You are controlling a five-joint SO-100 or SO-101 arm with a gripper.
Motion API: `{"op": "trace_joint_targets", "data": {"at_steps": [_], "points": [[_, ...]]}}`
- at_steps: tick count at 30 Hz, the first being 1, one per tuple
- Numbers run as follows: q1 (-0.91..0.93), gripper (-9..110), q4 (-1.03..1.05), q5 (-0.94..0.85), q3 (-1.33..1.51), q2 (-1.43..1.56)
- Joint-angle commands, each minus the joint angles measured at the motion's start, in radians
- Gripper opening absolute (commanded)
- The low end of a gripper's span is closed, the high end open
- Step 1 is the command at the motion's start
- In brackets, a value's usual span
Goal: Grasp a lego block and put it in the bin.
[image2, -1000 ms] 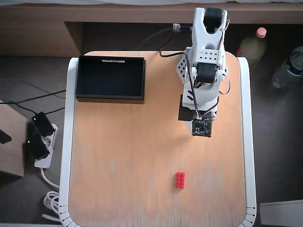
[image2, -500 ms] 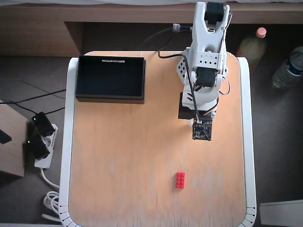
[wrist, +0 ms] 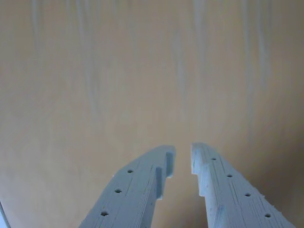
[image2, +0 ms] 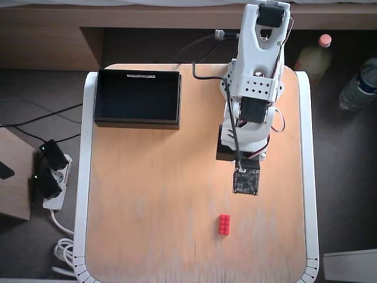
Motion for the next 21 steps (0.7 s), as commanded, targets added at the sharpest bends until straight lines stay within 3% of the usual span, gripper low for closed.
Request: {"op": "trace_joint_targets", "data": {"at_steps": [1,9,21], "points": [[0.038,1,-0.029,0.014,-0.239,-0.118],[0.097,1,-0.160,0.018,-0.390,-0.325],[0.074,3,-0.163,-0.034,-0.635,-0.632]]}}
